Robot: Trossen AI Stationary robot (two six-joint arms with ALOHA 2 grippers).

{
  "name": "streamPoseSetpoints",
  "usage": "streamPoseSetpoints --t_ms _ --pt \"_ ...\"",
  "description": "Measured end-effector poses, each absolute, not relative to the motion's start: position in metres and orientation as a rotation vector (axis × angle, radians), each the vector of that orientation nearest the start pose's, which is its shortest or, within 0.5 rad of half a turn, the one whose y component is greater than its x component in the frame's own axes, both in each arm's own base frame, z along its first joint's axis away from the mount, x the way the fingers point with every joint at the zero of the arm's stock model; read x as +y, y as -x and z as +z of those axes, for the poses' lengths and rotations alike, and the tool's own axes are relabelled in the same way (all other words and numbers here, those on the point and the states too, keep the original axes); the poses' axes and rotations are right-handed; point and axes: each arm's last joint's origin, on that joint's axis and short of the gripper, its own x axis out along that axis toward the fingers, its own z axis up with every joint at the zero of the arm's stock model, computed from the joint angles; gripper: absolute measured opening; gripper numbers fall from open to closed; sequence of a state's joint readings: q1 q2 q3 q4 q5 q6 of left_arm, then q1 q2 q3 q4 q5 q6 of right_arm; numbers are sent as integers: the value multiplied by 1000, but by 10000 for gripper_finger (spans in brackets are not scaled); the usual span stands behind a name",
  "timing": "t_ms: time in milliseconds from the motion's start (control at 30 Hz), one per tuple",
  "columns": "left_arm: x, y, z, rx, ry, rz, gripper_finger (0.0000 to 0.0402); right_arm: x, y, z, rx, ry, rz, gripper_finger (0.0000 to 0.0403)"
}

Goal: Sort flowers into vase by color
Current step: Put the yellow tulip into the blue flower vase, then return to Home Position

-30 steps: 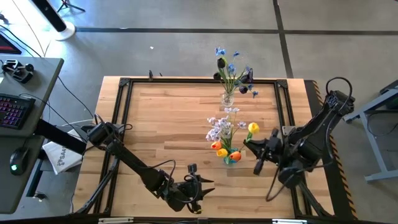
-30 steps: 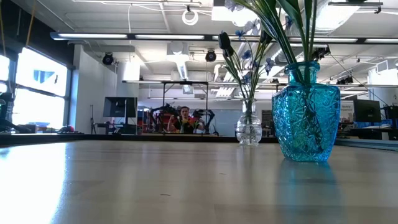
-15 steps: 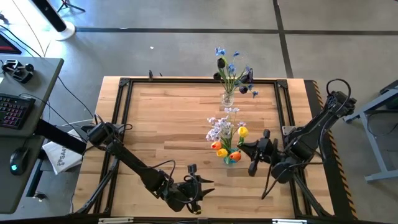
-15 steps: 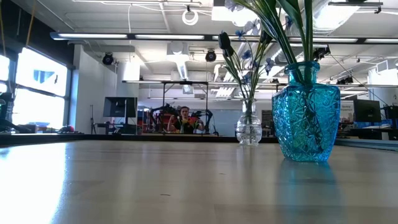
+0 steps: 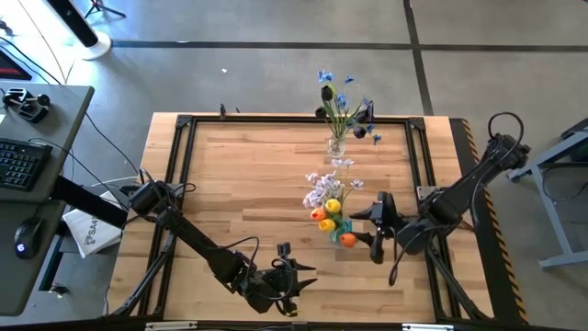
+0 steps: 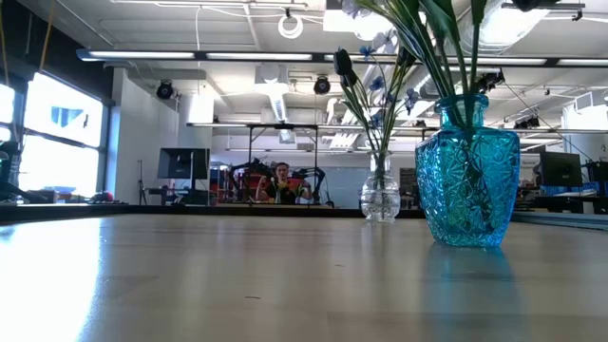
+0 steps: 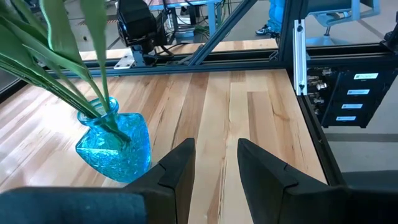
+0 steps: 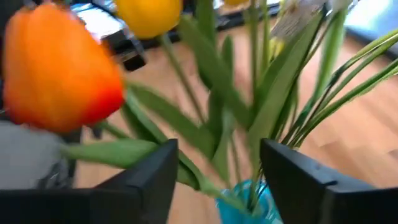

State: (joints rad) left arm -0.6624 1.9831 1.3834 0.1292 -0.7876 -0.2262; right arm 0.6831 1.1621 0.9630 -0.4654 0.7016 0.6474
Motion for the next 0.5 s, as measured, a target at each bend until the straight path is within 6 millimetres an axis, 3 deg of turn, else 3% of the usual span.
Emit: streamPoseSetpoints --t_ms 100,233,367,500 --pt "-255 -360 217 335 -88 161 111 128 -186 309 521 -276 -97 254" --pt "-255 -360 217 335 -89 161 111 122 -165 320 550 -281 14 262" --pt "-256 -359 217 336 -90 159 111 117 -139 326 541 -196 63 240" --pt "-260 -355 215 351 -114 155 111 110 -118 316 452 -148 30 199"
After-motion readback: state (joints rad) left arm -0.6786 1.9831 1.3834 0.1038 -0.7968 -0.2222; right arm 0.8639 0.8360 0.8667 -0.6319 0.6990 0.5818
